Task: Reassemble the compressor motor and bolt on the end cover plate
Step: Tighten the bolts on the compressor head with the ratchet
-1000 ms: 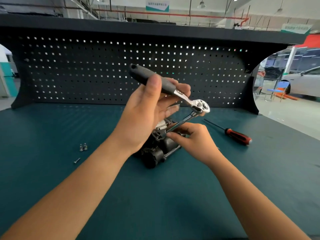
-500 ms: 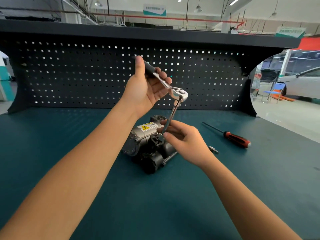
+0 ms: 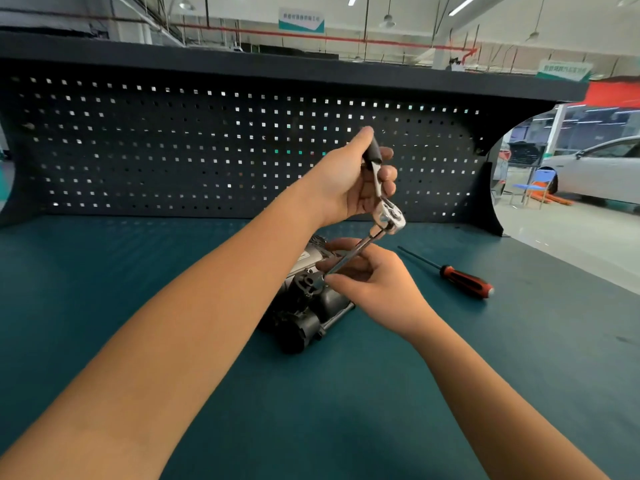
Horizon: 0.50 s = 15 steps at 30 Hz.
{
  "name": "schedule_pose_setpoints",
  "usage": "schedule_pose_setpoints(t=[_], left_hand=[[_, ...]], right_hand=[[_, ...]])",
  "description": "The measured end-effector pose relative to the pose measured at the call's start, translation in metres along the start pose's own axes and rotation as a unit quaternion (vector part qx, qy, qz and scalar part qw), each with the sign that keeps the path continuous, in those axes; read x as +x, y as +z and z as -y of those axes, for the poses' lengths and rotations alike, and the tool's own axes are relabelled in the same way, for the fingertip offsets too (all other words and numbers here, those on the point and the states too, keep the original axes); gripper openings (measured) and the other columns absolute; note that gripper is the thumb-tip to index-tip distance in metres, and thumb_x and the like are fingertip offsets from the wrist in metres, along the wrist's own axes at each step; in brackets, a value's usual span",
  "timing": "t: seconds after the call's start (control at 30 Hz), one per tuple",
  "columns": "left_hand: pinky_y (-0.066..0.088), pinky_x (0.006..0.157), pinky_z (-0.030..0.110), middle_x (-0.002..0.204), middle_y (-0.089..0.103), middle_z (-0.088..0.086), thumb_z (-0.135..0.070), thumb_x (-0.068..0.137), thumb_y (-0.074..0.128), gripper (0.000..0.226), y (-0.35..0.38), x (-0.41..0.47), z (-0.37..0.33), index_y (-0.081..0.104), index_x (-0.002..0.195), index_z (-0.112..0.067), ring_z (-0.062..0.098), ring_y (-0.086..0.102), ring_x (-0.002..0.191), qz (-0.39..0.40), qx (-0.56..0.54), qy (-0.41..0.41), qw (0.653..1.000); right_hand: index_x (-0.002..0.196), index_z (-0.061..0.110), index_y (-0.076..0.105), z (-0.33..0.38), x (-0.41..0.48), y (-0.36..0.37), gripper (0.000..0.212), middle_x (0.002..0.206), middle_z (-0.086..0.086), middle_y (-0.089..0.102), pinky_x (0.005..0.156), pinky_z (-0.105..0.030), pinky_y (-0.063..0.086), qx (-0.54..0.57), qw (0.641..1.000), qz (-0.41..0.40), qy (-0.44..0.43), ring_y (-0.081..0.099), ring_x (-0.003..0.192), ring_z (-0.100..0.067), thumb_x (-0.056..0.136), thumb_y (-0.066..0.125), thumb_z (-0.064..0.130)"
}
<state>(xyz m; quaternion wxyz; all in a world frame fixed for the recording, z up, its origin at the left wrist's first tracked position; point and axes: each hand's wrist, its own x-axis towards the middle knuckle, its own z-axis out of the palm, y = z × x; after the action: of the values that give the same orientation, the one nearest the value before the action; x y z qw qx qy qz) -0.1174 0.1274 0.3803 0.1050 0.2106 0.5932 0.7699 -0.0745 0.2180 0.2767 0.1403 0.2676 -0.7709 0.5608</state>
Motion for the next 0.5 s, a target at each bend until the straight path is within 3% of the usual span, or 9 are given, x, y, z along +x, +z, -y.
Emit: schedule_pose_setpoints(t=[0.1,0.33,0.43,0.5], left_hand=[[0.048,0.048,0.019,0.054,0.062,-0.002,-0.039,0.101,0.030,0.034,-0.007,-0.007,-0.001,0.048,0.088,-0.014,0.012,0.061,0.048,-0.015,0.009,0.061,0.998],[0.053,0.072,0.033,0.076,0.072,-0.005,-0.032,0.100,0.037,0.023,-0.023,-0.049,-0.001,0.049,0.086,-0.018,0.011,0.070,0.078,-0.102,-0.037,0.221,0.969],[0.053,0.075,0.029,0.085,0.072,-0.004,-0.027,0.090,0.055,0.009,-0.021,-0.084,0.009,0.050,0.088,-0.020,0.015,0.068,0.093,-0.109,0.079,0.332,0.934],[0.051,0.078,0.023,0.091,0.070,0.001,-0.020,0.082,0.062,0.014,-0.017,-0.105,0.018,0.051,0.090,-0.018,0.016,0.067,0.098,-0.073,0.185,0.417,0.887]], right_hand=[[0.091,0.037,0.056,0.006,0.001,0.004,0.031,0.106,0.002,0.070,0.090,-0.024,0.049,0.002,1.000,0.007,-0.013,0.066,0.096,-0.011,0.090,0.057,0.005],[0.093,0.022,0.059,0.007,0.005,0.006,0.012,0.096,-0.008,0.072,0.088,-0.033,0.052,-0.037,0.999,-0.015,-0.008,0.068,0.092,-0.017,0.089,0.060,0.011],[0.091,0.019,0.060,0.005,0.012,0.004,0.009,0.093,-0.009,0.073,0.086,-0.034,0.053,-0.003,0.999,-0.025,0.028,0.068,0.088,-0.016,0.089,0.060,0.010],[0.088,0.019,0.060,0.005,0.016,0.003,0.010,0.087,-0.005,0.073,0.080,-0.027,0.053,0.005,0.999,-0.016,0.034,0.068,0.081,-0.010,0.089,0.060,0.008]])
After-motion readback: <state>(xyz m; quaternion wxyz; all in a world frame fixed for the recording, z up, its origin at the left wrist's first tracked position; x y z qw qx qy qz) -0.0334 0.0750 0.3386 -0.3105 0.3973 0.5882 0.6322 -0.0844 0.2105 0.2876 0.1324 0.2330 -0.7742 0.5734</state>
